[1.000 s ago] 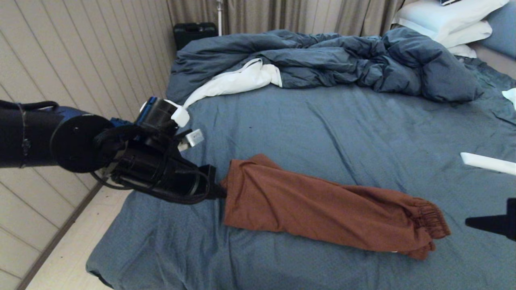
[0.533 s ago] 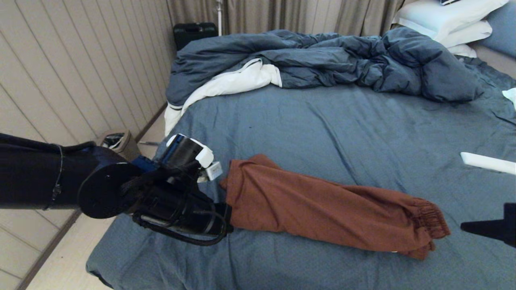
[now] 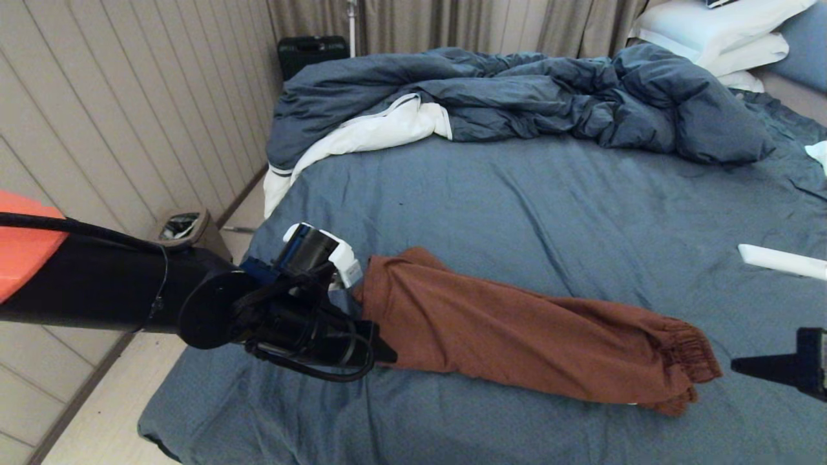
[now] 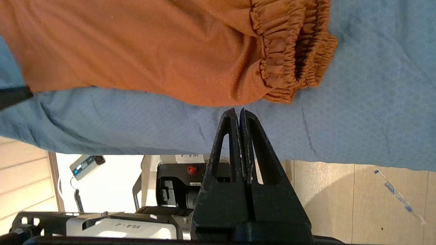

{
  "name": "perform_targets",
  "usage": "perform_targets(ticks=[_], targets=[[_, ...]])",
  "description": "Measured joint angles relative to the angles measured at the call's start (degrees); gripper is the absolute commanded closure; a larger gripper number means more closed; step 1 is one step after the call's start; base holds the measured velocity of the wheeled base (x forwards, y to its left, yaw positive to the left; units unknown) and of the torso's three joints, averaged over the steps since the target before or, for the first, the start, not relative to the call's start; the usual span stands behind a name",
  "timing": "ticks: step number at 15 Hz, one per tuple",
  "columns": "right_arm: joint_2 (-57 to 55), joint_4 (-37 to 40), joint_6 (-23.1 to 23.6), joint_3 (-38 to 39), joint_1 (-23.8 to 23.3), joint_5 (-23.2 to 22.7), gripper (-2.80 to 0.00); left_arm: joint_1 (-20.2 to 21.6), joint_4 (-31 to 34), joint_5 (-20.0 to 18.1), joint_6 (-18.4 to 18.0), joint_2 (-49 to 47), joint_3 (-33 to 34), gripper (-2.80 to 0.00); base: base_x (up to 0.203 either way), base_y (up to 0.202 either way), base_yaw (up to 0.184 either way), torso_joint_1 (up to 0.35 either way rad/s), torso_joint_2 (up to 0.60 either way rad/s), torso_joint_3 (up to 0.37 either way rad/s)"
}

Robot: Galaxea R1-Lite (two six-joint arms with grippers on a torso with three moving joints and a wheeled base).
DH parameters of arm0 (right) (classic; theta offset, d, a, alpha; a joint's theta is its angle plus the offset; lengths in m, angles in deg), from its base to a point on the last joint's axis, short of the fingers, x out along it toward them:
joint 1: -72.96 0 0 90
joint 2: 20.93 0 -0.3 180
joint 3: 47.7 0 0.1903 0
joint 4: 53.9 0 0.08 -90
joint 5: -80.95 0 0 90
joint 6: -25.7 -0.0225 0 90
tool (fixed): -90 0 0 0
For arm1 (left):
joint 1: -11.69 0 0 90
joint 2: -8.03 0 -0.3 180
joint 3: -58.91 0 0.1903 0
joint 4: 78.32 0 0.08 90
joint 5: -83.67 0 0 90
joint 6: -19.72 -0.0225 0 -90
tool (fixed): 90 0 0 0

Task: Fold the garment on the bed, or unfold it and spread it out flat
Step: Fold the brown shorts

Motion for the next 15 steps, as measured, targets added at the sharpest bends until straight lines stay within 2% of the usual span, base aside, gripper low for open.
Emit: perform_targets(ticks=[4, 8, 9, 12, 15], targets=[[-0.4, -0.6, -0.1, 0.1, 0.1, -0.1, 0.00, 3.7, -0.1, -0.4, -1.4, -0.7, -2.1, -2.80, 0.000, 0.000, 0.000, 0.000, 0.00, 0.000], [-1.7, -0.6, 0.0, 0.1, 0.0, -0.1, 0.00, 4.5, 0.0, -0.7, -1.5, -2.0, -3.1, -2.80, 0.000, 0.000, 0.000, 0.000, 0.00, 0.000], [-2.0, -0.7, 0.0, 0.1, 0.1, -0.1, 0.00, 4.5, -0.1, -1.1, -1.5, -2.6, -3.3, 0.00, 0.000, 0.000, 0.000, 0.000, 0.00, 0.000], [-2.9, -2.4, -0.1, 0.6, -0.1, -0.1, 0.00, 4.5, -0.1, -4.9, -1.5, -4.2, -3.4, 0.00, 0.000, 0.000, 0.000, 0.000, 0.00, 0.000], [-3.8, -4.3, -0.1, 1.5, -0.1, -0.1, 0.00, 4.2, -1.3, -5.3, -1.6, -4.5, -3.5, 0.00, 0.000, 0.000, 0.000, 0.000, 0.00, 0.000]])
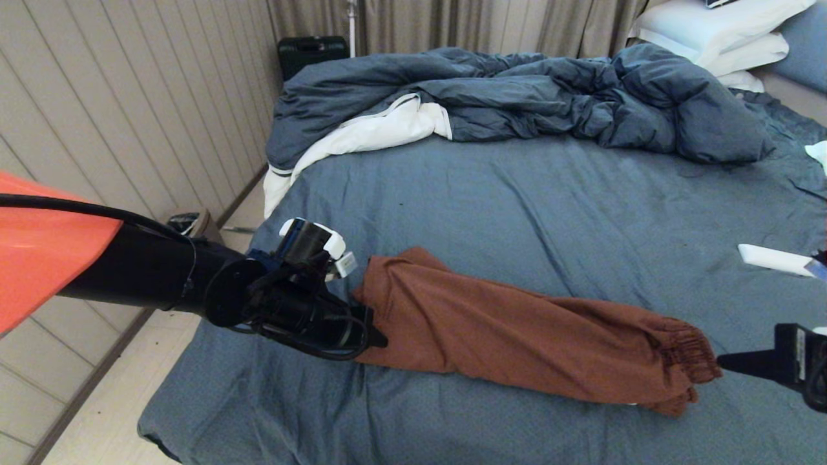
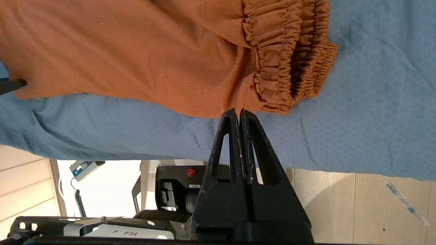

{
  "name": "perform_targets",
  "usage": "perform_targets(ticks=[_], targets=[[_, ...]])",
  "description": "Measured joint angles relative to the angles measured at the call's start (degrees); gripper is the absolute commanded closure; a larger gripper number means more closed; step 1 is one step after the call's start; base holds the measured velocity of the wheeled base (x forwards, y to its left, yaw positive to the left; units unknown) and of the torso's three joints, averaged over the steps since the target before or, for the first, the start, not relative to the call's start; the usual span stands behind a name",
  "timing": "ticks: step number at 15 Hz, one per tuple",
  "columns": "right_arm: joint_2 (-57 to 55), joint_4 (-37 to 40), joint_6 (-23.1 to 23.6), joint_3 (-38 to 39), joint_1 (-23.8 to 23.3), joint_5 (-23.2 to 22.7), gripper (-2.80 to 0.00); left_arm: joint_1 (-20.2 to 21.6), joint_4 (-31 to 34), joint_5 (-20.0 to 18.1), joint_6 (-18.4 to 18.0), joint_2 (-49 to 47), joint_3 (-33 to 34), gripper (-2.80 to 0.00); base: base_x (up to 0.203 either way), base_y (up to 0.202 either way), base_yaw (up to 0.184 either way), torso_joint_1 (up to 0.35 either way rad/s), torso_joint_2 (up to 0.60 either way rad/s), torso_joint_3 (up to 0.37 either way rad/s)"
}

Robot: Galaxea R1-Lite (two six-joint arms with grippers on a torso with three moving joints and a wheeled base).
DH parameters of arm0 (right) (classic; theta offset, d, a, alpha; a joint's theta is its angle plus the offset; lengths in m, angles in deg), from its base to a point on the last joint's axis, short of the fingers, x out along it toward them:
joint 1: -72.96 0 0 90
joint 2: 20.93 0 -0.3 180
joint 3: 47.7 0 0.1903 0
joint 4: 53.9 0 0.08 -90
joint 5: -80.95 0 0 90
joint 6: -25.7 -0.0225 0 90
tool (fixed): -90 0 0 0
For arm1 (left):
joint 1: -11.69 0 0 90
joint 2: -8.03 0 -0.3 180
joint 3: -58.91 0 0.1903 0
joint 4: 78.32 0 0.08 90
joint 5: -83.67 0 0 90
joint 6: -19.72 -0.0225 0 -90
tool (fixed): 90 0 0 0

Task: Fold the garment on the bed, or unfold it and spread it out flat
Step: Fold the brown shorts

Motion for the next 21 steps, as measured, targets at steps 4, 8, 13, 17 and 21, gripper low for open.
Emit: perform_targets(ticks=[4, 8, 13, 17, 21], targets=[[-1.3, -0.7, 0.0, 0.4, 0.0, 0.0, 0.00, -0.4, 0.0, 0.0, 0.0, 1.4, 1.1, 0.00, 0.000, 0.000, 0.000, 0.000, 0.00, 0.000], [-2.8, -0.7, 0.1, 0.5, -0.2, 0.1, 0.00, -2.7, 0.1, 0.1, 0.3, 7.7, 3.1, 0.00, 0.000, 0.000, 0.000, 0.000, 0.00, 0.000], [-3.4, -0.7, 0.1, 0.7, -0.4, 0.2, 0.00, -3.2, 1.6, 0.6, 0.6, 11.1, -7.2, 0.00, 0.000, 0.000, 0.000, 0.000, 0.00, 0.000], [-3.2, -0.7, 0.0, -1.1, -0.6, 0.2, 0.00, -2.2, 2.9, -0.1, 3.6, 7.7, -18.9, 0.00, 0.000, 0.000, 0.000, 0.000, 0.00, 0.000], [-1.0, -0.7, 0.0, -3.9, -0.5, -1.5, 0.00, -0.5, 2.8, -0.2, 4.4, 1.6, -25.6, 0.00, 0.000, 0.000, 0.000, 0.000, 0.00, 0.000]])
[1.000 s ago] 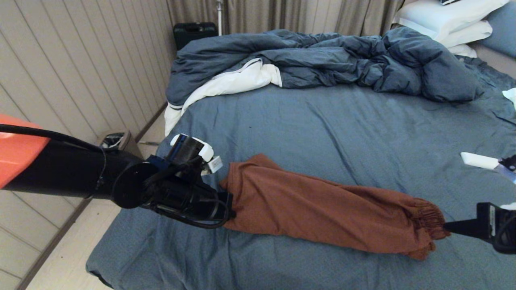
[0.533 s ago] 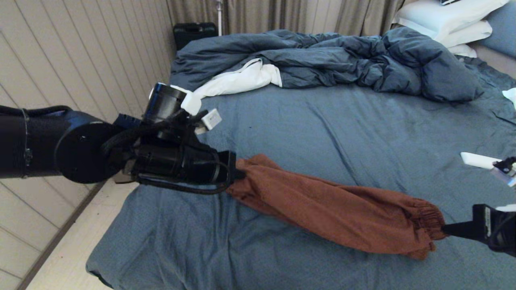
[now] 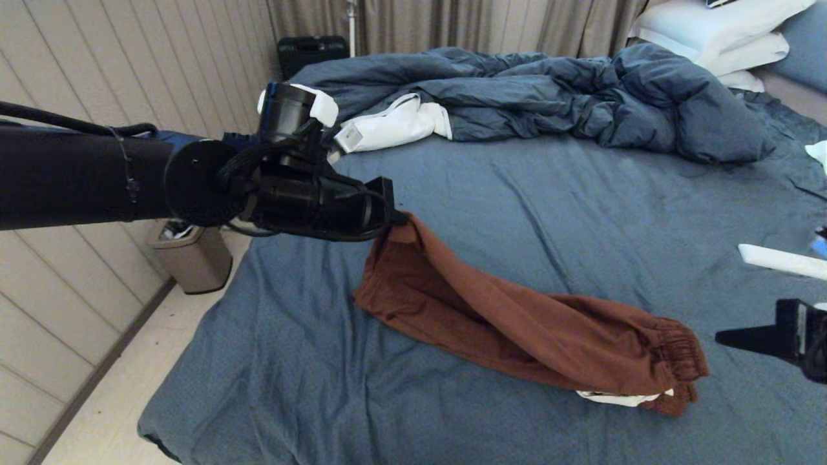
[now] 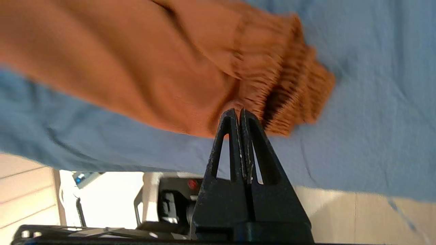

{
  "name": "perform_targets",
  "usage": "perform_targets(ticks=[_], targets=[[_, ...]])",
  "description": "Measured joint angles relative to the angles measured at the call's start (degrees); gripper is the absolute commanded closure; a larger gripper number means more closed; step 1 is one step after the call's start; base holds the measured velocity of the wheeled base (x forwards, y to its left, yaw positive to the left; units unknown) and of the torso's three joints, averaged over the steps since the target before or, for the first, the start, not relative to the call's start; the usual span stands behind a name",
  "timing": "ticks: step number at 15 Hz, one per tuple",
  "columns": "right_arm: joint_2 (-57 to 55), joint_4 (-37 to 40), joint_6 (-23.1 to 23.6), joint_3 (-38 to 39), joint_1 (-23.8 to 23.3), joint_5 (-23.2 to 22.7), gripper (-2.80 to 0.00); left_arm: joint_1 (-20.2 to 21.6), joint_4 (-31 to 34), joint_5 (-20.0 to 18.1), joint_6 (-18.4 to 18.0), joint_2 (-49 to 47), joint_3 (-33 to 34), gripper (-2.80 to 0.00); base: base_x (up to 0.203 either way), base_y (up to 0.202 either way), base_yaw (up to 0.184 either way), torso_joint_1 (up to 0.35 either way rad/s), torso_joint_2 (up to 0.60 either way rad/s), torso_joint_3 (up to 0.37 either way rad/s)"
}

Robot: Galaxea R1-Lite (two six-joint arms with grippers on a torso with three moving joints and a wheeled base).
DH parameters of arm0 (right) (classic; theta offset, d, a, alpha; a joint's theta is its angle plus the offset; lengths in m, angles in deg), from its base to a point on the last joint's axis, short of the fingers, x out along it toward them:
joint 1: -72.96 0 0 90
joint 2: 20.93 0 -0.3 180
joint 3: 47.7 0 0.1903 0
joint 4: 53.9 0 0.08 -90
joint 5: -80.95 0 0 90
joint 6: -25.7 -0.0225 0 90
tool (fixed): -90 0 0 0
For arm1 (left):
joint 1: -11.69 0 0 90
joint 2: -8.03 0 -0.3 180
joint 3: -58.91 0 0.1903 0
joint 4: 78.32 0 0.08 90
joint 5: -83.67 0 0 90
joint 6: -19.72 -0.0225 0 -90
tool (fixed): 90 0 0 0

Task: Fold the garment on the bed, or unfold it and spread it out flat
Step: Fold the brown shorts

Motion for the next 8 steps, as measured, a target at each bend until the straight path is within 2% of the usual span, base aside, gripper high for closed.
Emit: perform_targets(ticks=[4, 6, 8], targets=[[5.8, 4.7, 0.0, -1.2, 1.2, -3.0, 0.00, 2.3, -0.1, 0.0, 1.9, -5.8, -4.1, 0.00, 0.000, 0.000, 0.000, 0.000, 0.00, 0.000], [8.5, 9.3, 0.4, -0.5, 5.5, -3.4, 0.00, 2.8, -0.1, 0.1, 2.8, -8.0, -6.2, 0.00, 0.000, 0.000, 0.000, 0.000, 0.00, 0.000], [10.0, 10.3, 0.4, 1.8, 11.6, -3.4, 0.00, 3.0, 0.1, 0.1, 3.8, -9.8, -8.5, 0.00, 0.000, 0.000, 0.000, 0.000, 0.00, 0.000]])
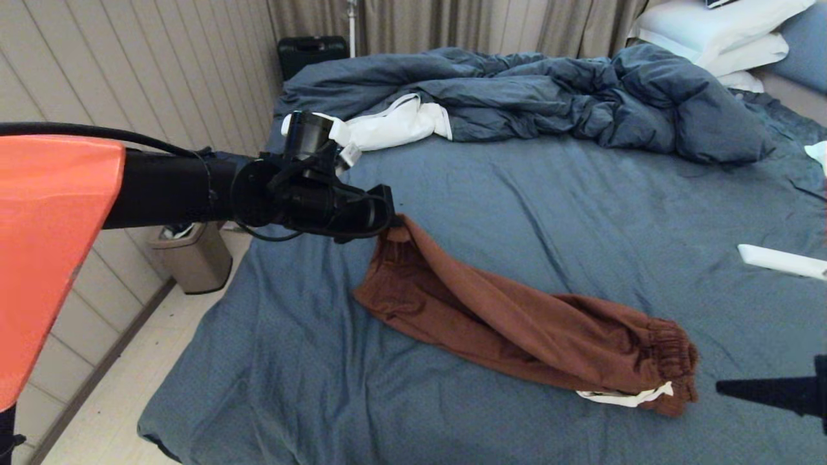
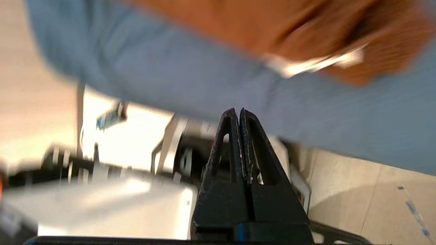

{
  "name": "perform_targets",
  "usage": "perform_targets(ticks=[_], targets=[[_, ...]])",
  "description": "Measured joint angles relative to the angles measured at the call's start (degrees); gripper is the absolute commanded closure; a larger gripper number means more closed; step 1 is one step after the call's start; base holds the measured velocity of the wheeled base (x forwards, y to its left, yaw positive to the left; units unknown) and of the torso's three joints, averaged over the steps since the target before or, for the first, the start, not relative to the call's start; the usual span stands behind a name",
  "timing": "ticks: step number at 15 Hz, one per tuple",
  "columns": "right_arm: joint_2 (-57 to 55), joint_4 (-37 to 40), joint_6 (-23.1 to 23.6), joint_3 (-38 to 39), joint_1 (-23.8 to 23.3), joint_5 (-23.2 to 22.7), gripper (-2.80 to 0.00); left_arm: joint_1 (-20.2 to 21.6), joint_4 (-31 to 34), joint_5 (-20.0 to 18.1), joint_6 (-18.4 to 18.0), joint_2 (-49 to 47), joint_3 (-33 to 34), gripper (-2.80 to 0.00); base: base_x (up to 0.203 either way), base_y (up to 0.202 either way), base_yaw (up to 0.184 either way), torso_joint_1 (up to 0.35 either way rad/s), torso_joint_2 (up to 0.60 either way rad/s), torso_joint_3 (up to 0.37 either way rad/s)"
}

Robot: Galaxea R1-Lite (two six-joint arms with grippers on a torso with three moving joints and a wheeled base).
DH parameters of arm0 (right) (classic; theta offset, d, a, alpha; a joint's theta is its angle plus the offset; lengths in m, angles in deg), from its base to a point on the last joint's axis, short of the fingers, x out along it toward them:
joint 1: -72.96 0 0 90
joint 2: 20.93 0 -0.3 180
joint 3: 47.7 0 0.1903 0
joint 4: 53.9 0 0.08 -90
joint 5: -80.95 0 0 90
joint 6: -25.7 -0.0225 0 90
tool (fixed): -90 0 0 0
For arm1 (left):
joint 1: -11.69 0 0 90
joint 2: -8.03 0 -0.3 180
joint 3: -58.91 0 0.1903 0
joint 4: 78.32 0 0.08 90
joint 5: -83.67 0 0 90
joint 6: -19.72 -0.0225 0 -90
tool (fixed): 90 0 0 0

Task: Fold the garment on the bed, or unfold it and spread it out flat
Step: Fold the brown shorts

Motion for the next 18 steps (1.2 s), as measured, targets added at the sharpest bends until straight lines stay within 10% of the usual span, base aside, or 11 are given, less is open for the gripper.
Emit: perform_targets(ticks=[18], targets=[[-21.2, 0.7, 1.7, -5.1, 3.8, 6.5, 0.00, 0.5, 1.7, 0.2, 0.4, -6.8, -6.8, 0.00, 0.000, 0.000, 0.000, 0.000, 0.00, 0.000]])
